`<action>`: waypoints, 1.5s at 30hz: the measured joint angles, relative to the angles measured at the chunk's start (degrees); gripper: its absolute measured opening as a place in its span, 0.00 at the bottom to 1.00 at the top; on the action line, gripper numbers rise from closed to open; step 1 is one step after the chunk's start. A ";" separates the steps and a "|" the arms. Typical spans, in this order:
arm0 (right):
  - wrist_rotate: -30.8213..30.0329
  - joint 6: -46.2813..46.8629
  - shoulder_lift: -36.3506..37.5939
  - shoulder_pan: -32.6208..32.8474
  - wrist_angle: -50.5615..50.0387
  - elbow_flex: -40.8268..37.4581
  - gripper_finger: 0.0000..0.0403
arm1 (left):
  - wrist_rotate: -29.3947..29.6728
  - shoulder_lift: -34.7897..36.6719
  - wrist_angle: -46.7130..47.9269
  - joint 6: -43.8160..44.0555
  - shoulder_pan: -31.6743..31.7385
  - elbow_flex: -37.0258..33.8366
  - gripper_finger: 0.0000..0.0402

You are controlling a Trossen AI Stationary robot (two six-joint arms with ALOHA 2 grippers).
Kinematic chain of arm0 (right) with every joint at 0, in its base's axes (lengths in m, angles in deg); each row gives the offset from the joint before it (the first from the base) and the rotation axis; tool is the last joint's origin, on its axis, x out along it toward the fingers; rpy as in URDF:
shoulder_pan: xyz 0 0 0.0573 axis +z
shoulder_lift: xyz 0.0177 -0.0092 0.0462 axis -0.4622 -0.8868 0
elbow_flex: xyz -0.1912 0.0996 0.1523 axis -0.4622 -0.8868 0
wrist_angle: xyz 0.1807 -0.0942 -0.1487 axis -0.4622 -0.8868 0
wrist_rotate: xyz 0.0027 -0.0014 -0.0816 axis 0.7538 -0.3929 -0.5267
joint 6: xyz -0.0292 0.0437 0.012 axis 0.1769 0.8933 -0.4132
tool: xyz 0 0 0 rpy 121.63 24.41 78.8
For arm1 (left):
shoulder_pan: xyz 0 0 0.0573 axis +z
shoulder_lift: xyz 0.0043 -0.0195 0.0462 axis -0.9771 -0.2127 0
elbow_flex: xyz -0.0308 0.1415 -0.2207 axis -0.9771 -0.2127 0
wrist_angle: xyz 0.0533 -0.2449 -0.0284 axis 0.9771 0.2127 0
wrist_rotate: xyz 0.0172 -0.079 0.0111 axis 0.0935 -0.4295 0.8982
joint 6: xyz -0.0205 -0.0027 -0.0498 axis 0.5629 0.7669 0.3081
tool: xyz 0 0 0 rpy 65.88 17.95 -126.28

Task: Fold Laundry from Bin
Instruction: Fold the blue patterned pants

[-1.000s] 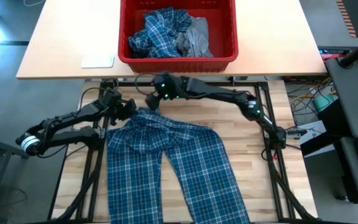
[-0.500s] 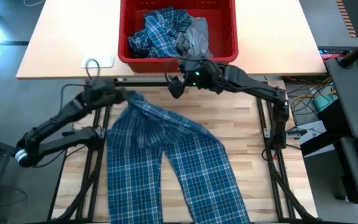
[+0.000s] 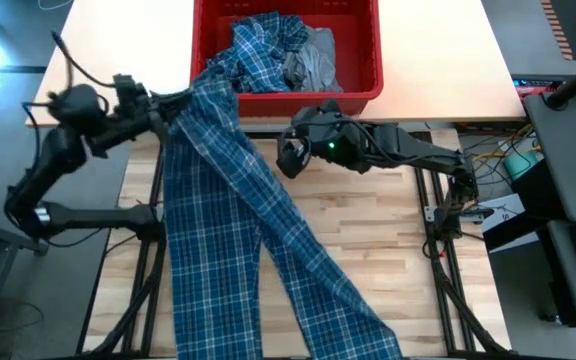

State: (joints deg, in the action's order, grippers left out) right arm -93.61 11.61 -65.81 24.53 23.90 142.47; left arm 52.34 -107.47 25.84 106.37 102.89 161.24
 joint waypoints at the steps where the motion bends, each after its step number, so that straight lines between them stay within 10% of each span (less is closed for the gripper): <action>1: 0.19 -1.37 0.04 0.28 0.60 0.00 0.71 | -0.44 -0.97 0.62 -1.96 -2.25 2.17 0.00; 17: 35.31 -10.92 2.72 -4.70 7.28 -0.66 0.84 | 1.30 -9.07 -0.08 -12.73 -35.91 9.81 0.00; 34: 54.64 -17.49 -3.74 -5.30 19.81 -1.21 0.91 | -2.82 -12.46 1.33 -13.04 -38.90 13.39 0.00; 40: 57.70 -17.48 -3.75 -5.09 20.59 -1.03 0.73 | -2.99 -13.11 10.68 -11.67 -38.95 18.40 0.00; 45: 56.33 -15.98 -3.69 -5.17 22.85 -1.03 0.32 | -2.97 -13.11 13.07 -13.10 -38.95 21.74 0.00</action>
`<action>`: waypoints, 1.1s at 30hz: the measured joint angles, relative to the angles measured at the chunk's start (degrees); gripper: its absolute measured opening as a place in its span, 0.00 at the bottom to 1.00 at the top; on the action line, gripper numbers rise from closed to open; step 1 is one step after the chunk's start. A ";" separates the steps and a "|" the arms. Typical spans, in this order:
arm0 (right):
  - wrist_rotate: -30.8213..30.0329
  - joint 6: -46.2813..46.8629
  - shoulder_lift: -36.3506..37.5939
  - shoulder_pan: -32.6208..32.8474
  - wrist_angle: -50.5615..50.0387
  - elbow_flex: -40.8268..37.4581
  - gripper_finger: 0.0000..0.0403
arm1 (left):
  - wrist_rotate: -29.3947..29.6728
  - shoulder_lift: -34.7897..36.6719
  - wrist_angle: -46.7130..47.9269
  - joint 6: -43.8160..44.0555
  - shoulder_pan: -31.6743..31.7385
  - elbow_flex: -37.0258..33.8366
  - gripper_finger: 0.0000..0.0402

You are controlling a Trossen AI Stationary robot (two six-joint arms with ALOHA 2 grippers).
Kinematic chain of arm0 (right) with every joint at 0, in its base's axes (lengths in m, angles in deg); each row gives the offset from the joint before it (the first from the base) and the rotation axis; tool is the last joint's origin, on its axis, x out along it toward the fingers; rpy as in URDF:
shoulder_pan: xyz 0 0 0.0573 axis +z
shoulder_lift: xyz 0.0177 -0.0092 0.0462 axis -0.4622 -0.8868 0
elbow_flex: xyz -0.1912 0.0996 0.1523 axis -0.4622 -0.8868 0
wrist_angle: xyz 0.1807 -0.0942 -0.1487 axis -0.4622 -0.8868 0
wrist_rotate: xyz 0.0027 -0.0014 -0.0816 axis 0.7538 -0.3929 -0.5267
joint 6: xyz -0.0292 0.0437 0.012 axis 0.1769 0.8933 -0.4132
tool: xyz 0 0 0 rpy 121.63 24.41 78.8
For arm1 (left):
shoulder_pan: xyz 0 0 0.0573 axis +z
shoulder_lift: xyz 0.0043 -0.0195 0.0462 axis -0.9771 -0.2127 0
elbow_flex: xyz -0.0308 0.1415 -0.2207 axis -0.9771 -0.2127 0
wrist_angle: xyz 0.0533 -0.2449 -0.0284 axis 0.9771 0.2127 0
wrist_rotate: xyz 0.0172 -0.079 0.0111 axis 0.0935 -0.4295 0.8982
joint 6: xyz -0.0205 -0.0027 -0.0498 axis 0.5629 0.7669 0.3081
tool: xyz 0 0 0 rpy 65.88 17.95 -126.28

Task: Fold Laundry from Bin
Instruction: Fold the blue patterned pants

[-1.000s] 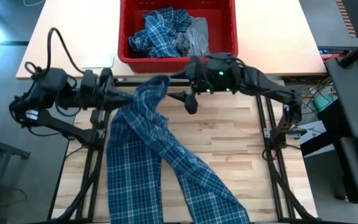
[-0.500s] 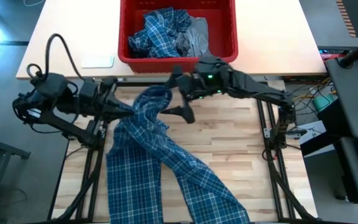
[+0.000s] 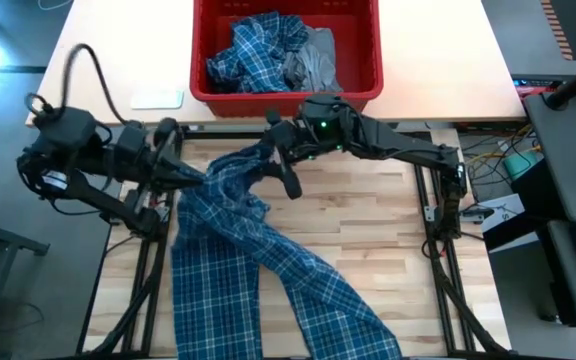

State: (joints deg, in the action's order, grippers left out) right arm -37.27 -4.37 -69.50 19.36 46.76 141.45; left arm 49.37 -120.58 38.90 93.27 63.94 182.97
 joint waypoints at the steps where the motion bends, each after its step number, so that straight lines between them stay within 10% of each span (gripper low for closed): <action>1: -0.39 0.87 0.05 0.06 1.33 0.00 0.22 | 0.00 0.00 0.12 -0.28 0.00 1.04 0.00; 6: -2.27 2.59 0.11 1.81 7.97 6.11 0.04 | -0.26 -1.53 -1.95 -1.99 -0.37 8.33 0.00; 23: 10.08 10.93 7.16 11.90 25.08 8.13 0.02 | -1.97 -20.11 -8.02 -10.06 -10.98 26.87 0.00; 29: -22.81 -5.65 9.97 9.97 9.41 8.24 0.02 | 26.47 -16.35 -0.16 -13.62 -5.69 26.75 0.00; 33: -32.77 -9.77 8.99 2.96 2.79 8.13 0.02 | 29.64 -16.61 3.90 -11.29 7.63 25.22 0.00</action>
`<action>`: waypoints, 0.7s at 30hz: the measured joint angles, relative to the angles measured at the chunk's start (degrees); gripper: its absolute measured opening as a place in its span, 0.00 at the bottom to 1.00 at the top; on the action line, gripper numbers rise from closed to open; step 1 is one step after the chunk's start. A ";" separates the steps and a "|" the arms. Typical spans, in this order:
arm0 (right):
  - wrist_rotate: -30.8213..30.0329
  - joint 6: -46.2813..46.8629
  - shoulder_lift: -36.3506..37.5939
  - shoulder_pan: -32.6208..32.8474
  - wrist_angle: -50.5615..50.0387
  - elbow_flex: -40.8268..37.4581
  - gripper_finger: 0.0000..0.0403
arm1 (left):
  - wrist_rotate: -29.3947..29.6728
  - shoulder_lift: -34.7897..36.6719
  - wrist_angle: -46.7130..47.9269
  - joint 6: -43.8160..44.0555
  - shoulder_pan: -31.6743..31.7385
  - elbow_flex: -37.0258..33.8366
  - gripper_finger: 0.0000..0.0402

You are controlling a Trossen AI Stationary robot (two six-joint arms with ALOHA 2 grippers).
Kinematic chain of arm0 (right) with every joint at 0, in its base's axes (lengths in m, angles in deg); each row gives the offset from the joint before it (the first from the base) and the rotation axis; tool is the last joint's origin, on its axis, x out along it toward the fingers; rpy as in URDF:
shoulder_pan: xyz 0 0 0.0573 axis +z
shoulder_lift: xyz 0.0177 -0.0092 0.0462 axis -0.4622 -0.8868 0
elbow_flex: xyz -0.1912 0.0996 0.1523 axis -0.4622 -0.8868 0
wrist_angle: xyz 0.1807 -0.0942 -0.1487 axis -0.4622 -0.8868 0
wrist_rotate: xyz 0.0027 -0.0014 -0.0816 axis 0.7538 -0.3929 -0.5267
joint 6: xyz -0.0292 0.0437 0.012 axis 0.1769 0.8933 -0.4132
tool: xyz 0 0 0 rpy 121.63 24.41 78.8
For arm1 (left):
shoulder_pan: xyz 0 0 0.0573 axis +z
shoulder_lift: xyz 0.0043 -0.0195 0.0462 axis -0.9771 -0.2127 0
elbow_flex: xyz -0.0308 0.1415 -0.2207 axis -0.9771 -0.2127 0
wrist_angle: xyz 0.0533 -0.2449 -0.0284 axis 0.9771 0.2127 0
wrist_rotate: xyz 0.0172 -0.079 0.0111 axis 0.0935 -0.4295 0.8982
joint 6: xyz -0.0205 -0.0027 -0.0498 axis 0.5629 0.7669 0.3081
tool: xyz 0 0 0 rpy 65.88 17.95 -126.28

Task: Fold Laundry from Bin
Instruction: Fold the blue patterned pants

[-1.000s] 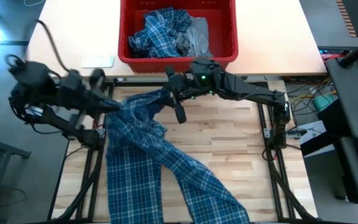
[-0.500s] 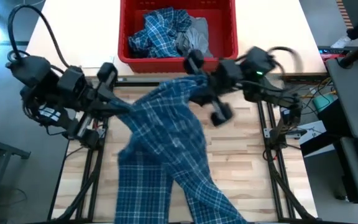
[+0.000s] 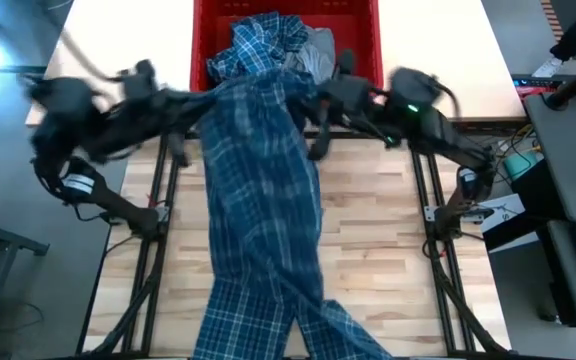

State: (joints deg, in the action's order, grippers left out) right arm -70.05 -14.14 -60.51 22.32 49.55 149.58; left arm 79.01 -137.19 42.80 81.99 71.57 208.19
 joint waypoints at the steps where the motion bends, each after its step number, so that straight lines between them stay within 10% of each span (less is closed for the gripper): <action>1: 0.28 0.18 -0.32 -2.34 -1.57 -0.02 0.02 | -2.48 -0.36 0.11 1.06 4.41 -0.82 0.00; 10: 3.49 -0.19 -2.55 -23.56 -13.94 -0.04 0.02 | -35.83 -9.01 -8.66 8.66 38.07 -7.40 0.00; 21: 21.01 6.64 -7.08 -42.86 -0.64 -0.04 0.02 | -51.05 -23.89 -28.91 18.19 53.15 -0.03 0.00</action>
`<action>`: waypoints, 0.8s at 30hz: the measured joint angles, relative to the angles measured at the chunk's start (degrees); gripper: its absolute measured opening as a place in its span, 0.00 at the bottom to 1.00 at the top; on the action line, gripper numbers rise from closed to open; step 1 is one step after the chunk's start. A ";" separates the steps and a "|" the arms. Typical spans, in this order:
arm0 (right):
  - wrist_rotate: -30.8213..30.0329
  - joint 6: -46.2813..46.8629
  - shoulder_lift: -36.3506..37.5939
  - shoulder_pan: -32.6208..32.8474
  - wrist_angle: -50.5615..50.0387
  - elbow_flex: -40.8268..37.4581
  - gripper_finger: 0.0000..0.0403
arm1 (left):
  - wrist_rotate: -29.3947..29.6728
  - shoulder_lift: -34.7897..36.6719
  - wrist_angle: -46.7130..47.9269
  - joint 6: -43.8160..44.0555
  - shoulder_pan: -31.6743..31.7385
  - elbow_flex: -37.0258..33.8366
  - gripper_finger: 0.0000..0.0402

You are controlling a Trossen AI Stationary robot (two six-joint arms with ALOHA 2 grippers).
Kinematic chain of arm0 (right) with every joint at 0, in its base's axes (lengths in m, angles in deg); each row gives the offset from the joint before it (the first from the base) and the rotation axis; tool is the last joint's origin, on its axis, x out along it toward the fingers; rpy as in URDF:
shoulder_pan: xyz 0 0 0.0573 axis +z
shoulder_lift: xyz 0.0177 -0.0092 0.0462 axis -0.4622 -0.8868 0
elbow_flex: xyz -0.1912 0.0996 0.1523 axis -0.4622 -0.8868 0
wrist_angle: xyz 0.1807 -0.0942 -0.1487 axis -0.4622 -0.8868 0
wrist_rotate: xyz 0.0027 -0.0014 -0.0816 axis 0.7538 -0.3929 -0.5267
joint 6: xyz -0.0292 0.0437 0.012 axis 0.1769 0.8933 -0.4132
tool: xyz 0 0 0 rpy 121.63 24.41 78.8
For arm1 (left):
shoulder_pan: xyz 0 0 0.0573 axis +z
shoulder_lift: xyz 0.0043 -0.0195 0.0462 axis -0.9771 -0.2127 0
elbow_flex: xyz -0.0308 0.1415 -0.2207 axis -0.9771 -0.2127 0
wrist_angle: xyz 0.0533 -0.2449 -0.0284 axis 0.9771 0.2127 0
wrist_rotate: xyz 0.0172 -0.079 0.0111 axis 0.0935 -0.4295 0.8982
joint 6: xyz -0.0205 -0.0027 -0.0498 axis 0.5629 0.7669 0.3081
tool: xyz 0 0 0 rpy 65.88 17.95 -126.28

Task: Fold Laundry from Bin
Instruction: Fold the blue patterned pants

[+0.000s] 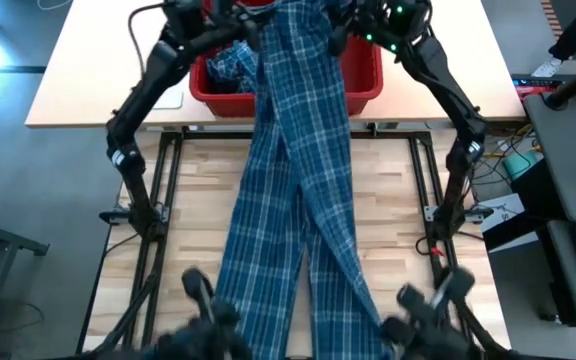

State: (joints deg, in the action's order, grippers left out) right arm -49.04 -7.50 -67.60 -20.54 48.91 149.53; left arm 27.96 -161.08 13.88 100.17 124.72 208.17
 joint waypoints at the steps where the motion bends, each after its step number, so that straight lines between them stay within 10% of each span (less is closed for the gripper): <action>1: 0.26 0.78 -0.70 -1.08 0.53 0.00 0.02 | -0.65 -0.61 -2.16 1.43 1.06 -0.31 0.00; 24: -5.20 -9.36 -19.90 -6.56 13.38 0.11 0.02 | 1.39 -16.33 -0.21 -2.16 12.78 3.73 0.01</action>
State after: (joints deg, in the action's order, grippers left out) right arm -54.24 -16.87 -87.50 -27.10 62.29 149.64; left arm 29.35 -177.41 13.67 98.01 137.50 211.90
